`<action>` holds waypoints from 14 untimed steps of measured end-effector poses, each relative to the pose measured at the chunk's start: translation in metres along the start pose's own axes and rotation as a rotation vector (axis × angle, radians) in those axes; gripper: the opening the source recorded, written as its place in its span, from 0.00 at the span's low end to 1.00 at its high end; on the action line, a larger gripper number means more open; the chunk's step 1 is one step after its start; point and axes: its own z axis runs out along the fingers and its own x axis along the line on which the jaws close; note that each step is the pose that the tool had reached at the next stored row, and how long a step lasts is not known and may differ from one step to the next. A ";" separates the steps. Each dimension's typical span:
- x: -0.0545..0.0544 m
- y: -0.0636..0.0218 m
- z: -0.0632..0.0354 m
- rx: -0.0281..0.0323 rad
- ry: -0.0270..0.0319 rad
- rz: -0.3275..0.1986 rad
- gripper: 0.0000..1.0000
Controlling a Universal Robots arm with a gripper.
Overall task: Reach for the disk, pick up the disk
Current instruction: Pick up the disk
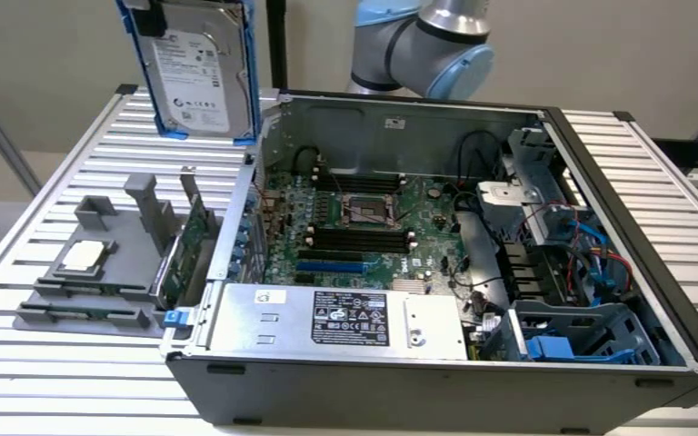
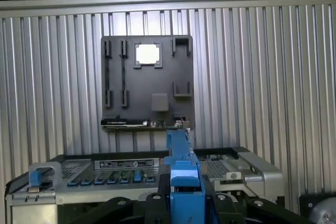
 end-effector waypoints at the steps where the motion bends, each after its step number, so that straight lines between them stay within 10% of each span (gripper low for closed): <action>1: 0.001 -0.0046 -0.0008 -0.0012 0.0001 0.000 0.33; 14: 0.016 -0.0643 -0.0088 -0.0119 0.0007 0.000 0.33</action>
